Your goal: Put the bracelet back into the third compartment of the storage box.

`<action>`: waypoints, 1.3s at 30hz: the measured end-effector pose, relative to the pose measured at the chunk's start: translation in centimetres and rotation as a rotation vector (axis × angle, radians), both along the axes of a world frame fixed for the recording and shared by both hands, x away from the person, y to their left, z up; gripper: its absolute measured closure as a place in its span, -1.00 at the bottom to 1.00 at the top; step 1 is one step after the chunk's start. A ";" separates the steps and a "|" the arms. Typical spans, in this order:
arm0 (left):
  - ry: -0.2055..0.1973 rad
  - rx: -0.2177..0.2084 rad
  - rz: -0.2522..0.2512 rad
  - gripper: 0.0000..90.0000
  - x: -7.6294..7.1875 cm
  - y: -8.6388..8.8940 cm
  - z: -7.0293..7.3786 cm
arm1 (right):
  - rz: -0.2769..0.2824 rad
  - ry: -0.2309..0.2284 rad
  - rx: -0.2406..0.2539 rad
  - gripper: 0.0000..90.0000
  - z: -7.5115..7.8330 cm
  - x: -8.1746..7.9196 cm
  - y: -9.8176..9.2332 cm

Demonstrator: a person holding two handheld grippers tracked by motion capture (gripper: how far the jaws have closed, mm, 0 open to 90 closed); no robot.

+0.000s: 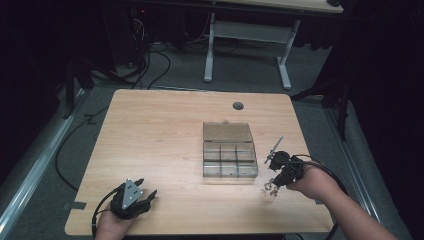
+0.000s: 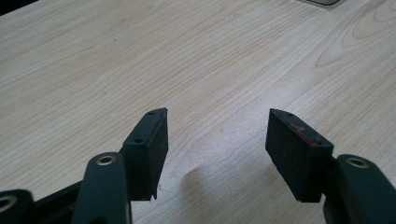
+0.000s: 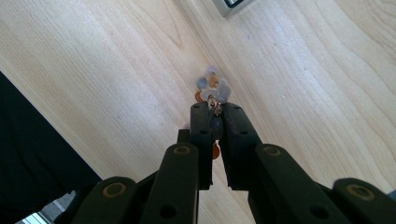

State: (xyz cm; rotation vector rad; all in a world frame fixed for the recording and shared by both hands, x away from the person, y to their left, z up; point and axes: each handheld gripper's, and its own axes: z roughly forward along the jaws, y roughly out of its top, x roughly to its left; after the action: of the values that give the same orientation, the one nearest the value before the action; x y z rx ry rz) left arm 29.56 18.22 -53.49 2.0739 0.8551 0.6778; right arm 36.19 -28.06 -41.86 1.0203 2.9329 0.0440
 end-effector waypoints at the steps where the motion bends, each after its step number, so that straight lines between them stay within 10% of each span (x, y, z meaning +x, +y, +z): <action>1: 0.000 -0.001 0.000 -0.12 0.0 0.0 0.0 | 0.000 0.000 0.000 0.86 0.0 0.0 0.0; 39: -0.003 -0.007 -0.001 -0.12 0.0 0.1 0.0 | -0.058 -0.004 0.031 0.86 4.3 2.7 0.7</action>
State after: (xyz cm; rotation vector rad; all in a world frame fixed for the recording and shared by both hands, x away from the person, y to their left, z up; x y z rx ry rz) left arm 29.53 18.31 -53.47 2.0664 0.8542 0.6763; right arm 38.88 -27.38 -37.51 1.1083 2.9061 0.0899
